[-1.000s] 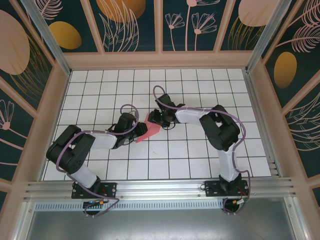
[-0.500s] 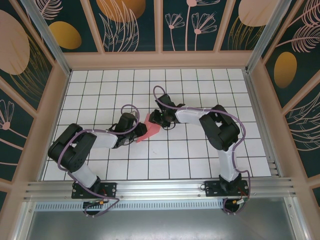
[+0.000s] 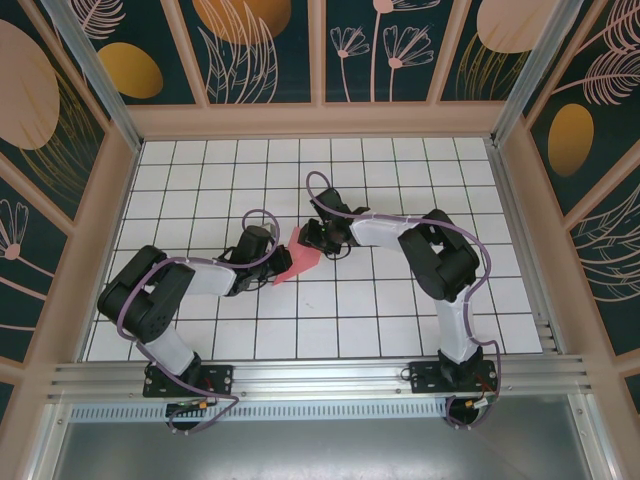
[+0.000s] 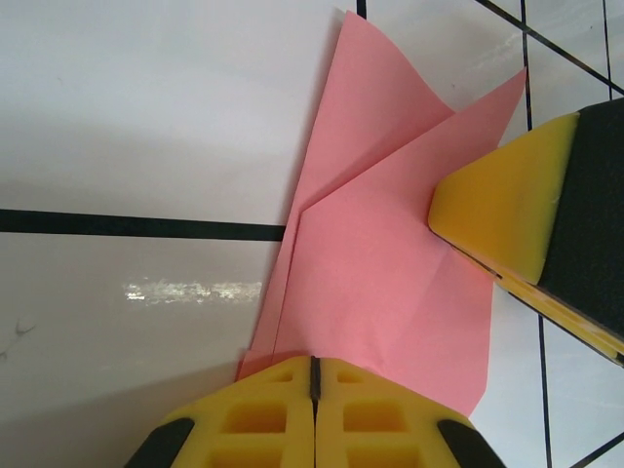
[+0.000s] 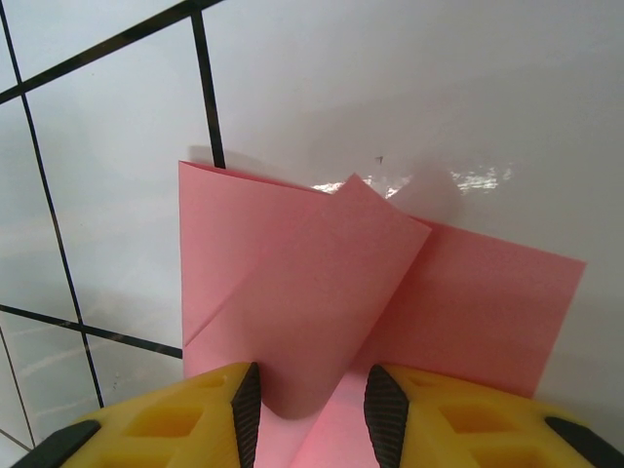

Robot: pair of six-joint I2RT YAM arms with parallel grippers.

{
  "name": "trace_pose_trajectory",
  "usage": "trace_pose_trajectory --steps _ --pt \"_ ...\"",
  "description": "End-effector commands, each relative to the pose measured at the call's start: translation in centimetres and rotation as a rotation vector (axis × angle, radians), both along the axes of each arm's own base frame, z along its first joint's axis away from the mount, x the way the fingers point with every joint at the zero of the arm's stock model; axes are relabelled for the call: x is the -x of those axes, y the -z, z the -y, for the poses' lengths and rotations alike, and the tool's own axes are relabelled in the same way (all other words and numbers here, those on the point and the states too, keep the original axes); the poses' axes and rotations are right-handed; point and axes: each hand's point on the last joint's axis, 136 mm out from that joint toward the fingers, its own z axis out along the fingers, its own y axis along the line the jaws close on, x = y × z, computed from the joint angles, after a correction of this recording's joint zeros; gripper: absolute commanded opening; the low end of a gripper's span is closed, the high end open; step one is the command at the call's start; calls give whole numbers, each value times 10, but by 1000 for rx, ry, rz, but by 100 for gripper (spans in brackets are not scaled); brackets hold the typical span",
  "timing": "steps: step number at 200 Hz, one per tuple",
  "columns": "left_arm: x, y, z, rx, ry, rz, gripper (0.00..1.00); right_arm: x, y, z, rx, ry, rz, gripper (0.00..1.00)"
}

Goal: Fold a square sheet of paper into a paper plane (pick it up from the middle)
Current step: Fourth fold the wing at the center of the table.

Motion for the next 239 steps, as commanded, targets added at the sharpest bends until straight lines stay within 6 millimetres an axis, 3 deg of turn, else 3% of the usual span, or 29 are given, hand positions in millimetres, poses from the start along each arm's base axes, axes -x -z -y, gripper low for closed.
trace_pose_trajectory --steps 1,43,130,174,213,239 --pt "2 15 -9 -54 -17 -44 4 26 79 58 263 38 -147 41" --pt "2 14 -13 -67 -30 -46 2 10 55 45 218 13 -96 42" --pt "1 1 -17 -70 -51 -21 4 19 78 60 291 13 -131 47" --pt "4 12 -12 -63 -26 -50 3 19 75 58 281 10 -130 47" --pt "7 20 -13 -76 -21 -79 2 8 52 44 224 -11 -86 46" --pt "10 26 -15 -93 -17 -100 1 -8 9 23 109 -55 16 46"
